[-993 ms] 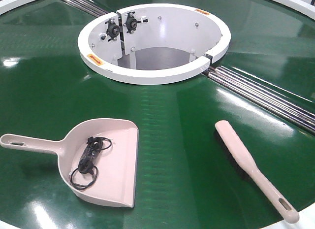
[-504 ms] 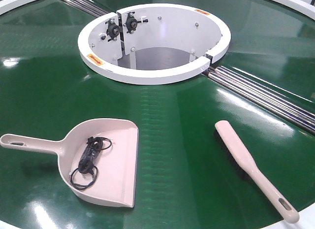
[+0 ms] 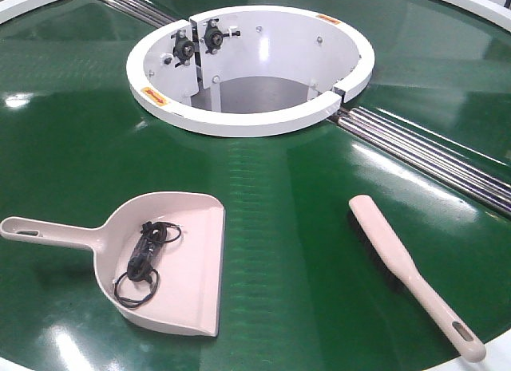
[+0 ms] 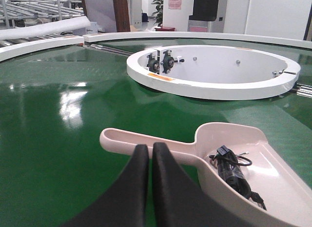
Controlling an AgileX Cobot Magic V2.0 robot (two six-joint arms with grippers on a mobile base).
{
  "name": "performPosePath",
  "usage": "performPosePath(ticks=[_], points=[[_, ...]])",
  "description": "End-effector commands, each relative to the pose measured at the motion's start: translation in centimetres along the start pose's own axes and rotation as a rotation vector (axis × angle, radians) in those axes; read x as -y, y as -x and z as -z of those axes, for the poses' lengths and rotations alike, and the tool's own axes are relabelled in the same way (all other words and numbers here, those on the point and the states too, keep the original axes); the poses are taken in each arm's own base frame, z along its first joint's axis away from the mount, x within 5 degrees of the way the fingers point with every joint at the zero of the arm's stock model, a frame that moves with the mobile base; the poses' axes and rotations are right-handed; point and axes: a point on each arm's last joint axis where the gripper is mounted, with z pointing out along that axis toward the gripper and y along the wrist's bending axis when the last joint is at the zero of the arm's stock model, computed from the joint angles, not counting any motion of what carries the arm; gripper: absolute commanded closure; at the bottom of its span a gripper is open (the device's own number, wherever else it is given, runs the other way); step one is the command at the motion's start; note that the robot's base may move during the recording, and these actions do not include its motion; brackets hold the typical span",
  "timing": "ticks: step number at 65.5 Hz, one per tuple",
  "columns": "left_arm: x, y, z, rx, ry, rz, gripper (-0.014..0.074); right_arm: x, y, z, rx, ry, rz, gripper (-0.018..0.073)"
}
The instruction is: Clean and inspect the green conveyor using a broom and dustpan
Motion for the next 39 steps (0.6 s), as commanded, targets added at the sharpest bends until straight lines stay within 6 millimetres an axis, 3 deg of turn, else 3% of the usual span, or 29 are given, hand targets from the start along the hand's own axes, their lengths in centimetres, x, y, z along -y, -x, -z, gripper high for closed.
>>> performPosePath(ticks=[1, 13, 39], points=[[-0.03, 0.38, 0.08, 0.073, 0.003, 0.009, 0.0603, -0.02, 0.56, 0.1, 0.077, 0.002, 0.02, 0.0568], [-0.03, 0.38, 0.08, 0.073, 0.003, 0.009, 0.0603, -0.5, 0.54, 0.12, 0.077, 0.088, 0.058, 0.0568], [-0.03, 0.38, 0.08, 0.073, 0.003, 0.009, 0.0603, -0.49, 0.6, 0.12, 0.083, 0.085, 0.057, 0.0568]])
